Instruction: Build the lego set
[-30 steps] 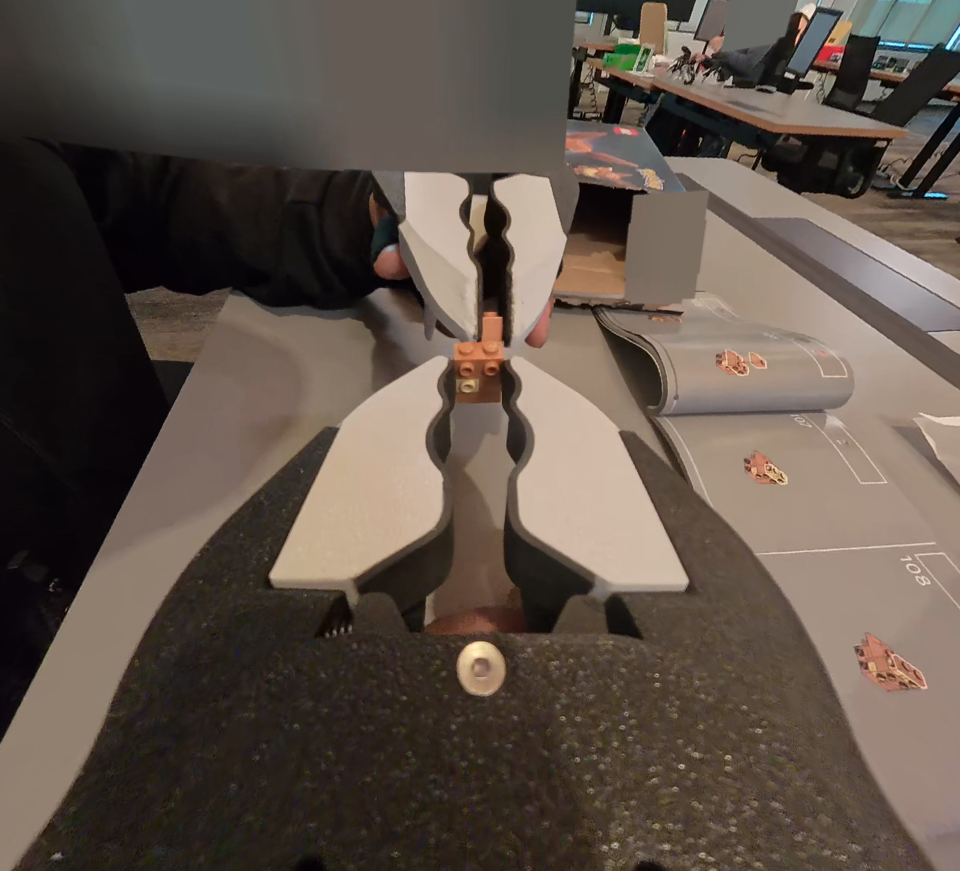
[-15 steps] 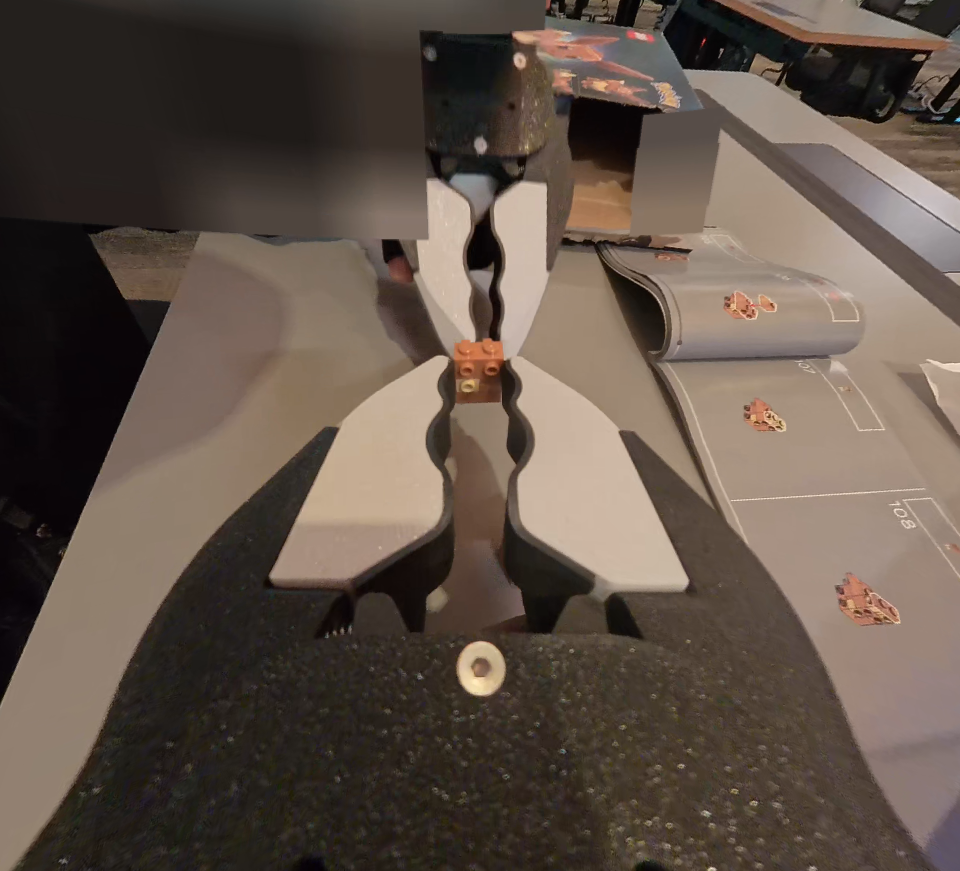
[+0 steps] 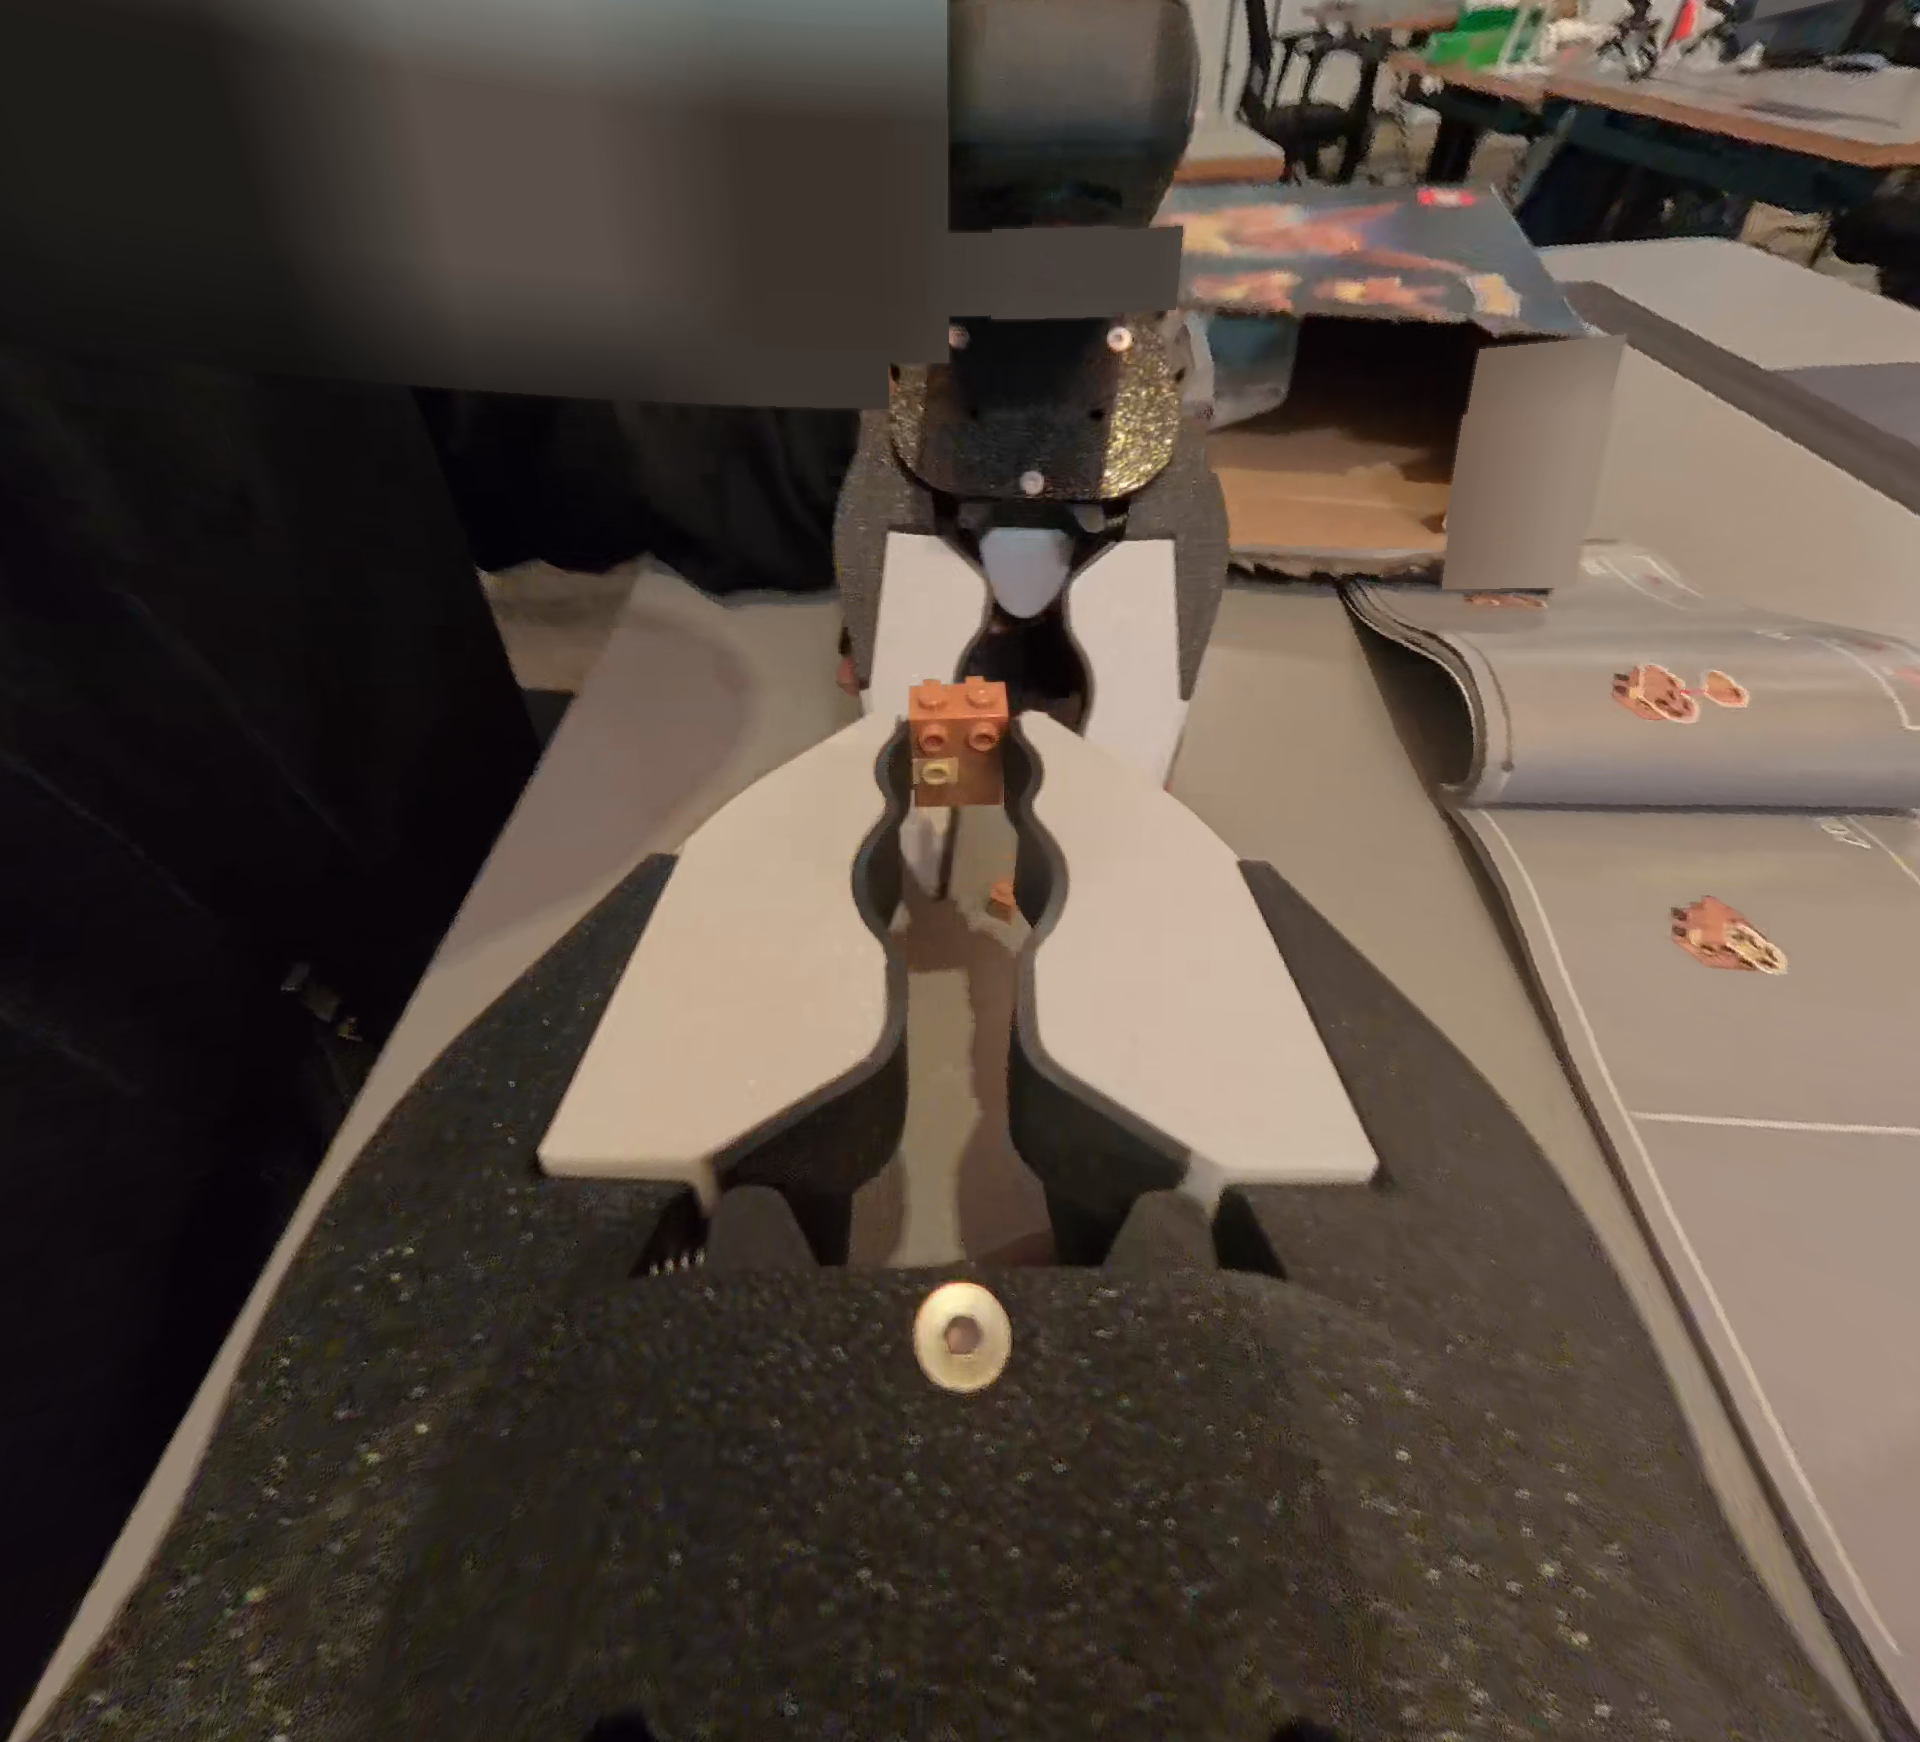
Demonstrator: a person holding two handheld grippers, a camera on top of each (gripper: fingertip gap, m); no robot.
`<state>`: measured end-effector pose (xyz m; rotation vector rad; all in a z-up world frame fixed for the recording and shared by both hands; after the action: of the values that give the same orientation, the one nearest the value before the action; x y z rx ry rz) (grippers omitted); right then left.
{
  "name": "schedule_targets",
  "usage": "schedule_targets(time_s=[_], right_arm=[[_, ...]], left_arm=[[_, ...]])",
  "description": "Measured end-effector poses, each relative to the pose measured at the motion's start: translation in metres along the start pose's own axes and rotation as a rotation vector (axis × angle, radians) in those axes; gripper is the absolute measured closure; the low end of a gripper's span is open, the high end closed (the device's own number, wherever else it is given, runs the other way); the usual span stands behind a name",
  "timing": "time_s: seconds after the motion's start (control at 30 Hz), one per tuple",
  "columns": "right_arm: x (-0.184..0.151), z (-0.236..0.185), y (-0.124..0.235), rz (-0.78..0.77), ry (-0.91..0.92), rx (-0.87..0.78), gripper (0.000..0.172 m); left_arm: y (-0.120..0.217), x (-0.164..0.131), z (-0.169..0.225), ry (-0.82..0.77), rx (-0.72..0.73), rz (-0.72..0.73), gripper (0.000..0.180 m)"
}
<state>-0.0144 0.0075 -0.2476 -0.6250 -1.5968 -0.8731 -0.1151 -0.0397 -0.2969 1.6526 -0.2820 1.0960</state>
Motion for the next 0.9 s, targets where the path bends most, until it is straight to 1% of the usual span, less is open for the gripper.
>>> schedule_targets(time_s=[0.07,0.17,0.2,0.27,0.53,0.63,0.77,0.9], right_arm=[[0.005,0.0,0.004,0.066,-0.021,0.031,0.155],[0.008,0.005,0.009,0.139,-0.068,0.037,0.156],[0.009,0.006,0.01,0.156,-0.081,0.035,0.156],[0.009,0.009,0.011,0.183,-0.1,0.033,0.156],[0.009,0.01,0.011,0.201,-0.097,0.028,0.156],[0.008,0.011,0.012,0.196,-0.097,0.024,0.156],[0.009,0.016,0.013,0.173,-0.107,-0.045,0.153],[0.012,0.023,0.016,0.119,-0.115,-0.169,0.147]], left_arm=[[0.011,0.015,-0.003,-0.012,0.031,0.149,0.146],[0.027,0.039,0.002,-0.016,0.024,0.383,0.147],[0.03,0.044,0.003,-0.017,0.027,0.438,0.148],[0.035,0.051,0.003,-0.015,0.049,0.504,0.15],[0.029,0.052,0.004,0.014,0.066,0.495,0.162],[0.028,0.052,0.004,0.013,0.076,0.486,0.163],[0.027,0.052,-0.001,0.013,0.153,0.479,0.164],[0.03,0.053,-0.009,0.022,0.298,0.487,0.164]])
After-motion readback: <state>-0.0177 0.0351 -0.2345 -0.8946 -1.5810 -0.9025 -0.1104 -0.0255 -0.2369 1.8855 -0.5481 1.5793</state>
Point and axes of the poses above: each gripper's, where its closed fingertips meet, y back along the fingers, x out of its top, z = x × y across the jaws, the point moved 6 cm from there along y, back along the fingers, and after that the axes turned 4 degrees about x, right-handed, at the moved point
